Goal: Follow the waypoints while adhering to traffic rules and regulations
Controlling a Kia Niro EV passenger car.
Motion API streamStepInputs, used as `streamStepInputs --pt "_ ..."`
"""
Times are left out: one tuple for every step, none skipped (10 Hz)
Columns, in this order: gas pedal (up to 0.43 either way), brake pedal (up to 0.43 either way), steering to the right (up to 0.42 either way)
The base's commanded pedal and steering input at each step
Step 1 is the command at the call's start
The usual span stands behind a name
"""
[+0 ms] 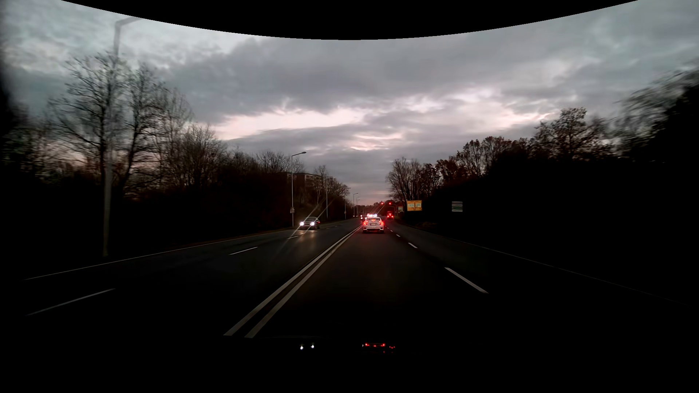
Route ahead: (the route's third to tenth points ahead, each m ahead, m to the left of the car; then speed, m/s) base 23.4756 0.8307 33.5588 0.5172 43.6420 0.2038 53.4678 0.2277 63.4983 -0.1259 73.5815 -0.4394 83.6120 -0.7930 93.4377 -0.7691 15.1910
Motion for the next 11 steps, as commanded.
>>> streamStepInputs --pt "0.0 0.0 0.001" --pt "0.0 0.0 0.001" --pt "0.0 0.0 0.001" --pt "0.0 0.0 0.001" --pt "0.0 0.0 0.001" --pt "0.0 0.0 0.0" --pt "0.0 0.0 0.0" --pt "0.0 0.0 0.0" --pt "0.0 0.0 0.001" --pt "0.0 0.0 0.001" --pt "0.0 0.0 0.0"
